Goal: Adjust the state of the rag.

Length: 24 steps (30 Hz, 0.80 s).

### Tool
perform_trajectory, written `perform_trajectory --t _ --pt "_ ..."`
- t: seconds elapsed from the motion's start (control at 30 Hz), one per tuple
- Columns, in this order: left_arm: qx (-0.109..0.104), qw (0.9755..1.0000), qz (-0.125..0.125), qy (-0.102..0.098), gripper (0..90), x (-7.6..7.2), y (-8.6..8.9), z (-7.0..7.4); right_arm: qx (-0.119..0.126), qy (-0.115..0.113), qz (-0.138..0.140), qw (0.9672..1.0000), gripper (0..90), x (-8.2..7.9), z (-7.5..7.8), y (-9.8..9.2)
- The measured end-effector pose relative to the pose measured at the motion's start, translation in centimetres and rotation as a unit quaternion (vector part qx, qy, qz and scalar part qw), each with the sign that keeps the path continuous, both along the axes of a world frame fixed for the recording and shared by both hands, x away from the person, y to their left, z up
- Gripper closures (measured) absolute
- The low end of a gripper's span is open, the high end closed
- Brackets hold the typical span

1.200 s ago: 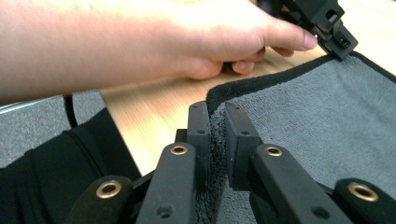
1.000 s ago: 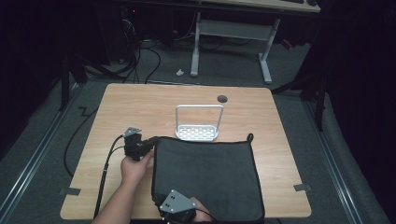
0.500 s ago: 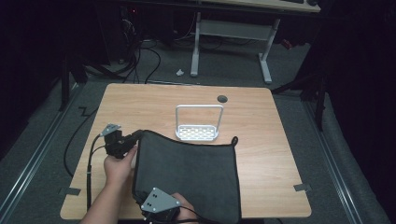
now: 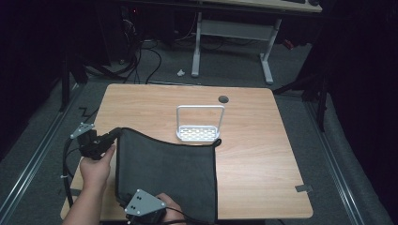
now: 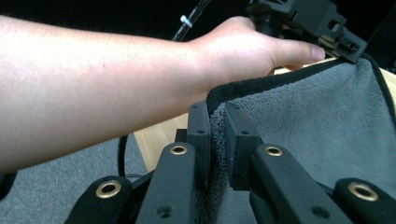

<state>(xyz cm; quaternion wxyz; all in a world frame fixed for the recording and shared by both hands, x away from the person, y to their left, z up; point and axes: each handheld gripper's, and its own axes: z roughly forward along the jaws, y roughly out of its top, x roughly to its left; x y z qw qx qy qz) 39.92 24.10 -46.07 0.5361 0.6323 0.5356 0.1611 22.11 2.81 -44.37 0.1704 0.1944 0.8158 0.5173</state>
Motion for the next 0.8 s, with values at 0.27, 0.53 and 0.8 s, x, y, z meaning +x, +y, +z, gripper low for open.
perform_trajectory --t 0.27,0.53,0.8 --pt "0.009 0.9988 -0.048 0.001 86.2 0.9 -6.5 -0.6 -0.014 0.003 -0.037 0.9992 82.6 -0.8 -0.9 -5.0" --pt "0.018 0.996 -0.087 0.006 86.2 1.2 -12.5 -1.2 -0.022 0.015 -0.079 0.9965 82.5 -1.7 -2.1 -10.2" --pt "0.03 0.9928 -0.116 0.003 86.1 1.2 -16.3 -1.0 -0.029 0.026 -0.109 0.9933 82.4 -2.5 -3.2 -13.6"
